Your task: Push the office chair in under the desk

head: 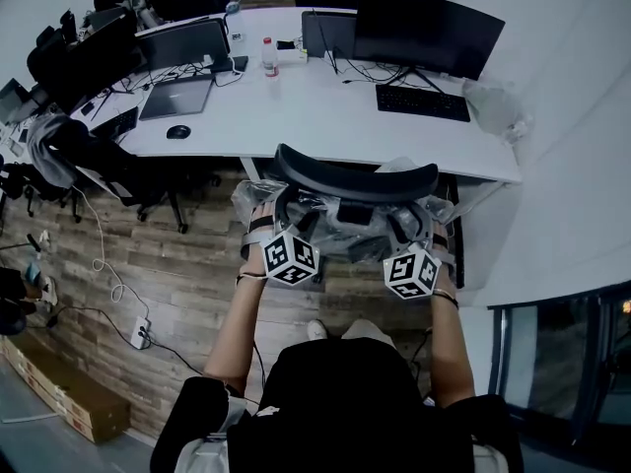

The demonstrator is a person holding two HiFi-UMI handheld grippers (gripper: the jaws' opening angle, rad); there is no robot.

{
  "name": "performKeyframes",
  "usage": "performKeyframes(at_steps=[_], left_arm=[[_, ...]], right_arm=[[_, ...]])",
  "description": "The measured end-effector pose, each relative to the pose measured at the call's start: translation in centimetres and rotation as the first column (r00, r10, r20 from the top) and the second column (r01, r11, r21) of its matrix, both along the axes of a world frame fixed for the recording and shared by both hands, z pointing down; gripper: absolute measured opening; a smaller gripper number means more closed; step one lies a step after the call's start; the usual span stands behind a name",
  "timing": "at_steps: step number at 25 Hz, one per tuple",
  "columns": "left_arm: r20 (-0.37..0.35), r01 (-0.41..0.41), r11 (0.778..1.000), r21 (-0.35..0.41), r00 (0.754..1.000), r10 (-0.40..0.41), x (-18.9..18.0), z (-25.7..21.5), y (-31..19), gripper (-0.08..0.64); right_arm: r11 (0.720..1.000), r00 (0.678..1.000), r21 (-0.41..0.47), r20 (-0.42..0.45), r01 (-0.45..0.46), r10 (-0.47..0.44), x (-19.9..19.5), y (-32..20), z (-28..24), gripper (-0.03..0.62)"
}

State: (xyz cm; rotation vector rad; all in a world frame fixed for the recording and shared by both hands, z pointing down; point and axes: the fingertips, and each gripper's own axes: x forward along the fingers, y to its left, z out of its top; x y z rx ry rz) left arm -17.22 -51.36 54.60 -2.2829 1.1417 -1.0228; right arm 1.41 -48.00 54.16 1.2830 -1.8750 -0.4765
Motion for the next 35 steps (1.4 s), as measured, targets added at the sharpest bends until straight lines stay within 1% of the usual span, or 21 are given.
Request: performKeyframes(at_steps=[13, 20, 28, 31, 35], left_arm=[[0.0, 0.013, 1.0, 0.015, 1.0, -0.013, 0.2, 0.0, -4.3, 0.314], [0.002, 0.026, 1.0, 0.012, 1.0, -0.026, 0.4, -0.2, -8.2, 0.314], [0.007, 0.032, 0.999, 0.013, 0.999, -0.032, 0.3, 0.5, -10.9, 0.314], [0.009, 0.037, 0.999, 0.012, 0.999, -0.037, 0.6, 0.9, -12.6, 0.314], [0.007, 0.038, 0.999, 0.015, 0.999, -0.038, 0.5, 0.7, -13.2, 0.314]], right_arm=[[1.0, 1.0, 0.001, 0.01, 0.02, -0.02, 0.2, -4.5, -0.1, 0.215], [1.0, 0.999, 0.007, 0.034, 0.028, -0.028, 0.3, -8.6, -0.5, 0.218], [0.999, 0.998, 0.016, 0.052, 0.042, -0.043, 0.1, -11.2, 0.1, 0.217], [0.999, 0.997, 0.015, 0.056, 0.047, -0.048, 0.5, -12.9, 0.6, 0.218], [0.999, 0.997, 0.018, 0.06, 0.046, -0.047, 0.4, -13.5, 0.3, 0.217]])
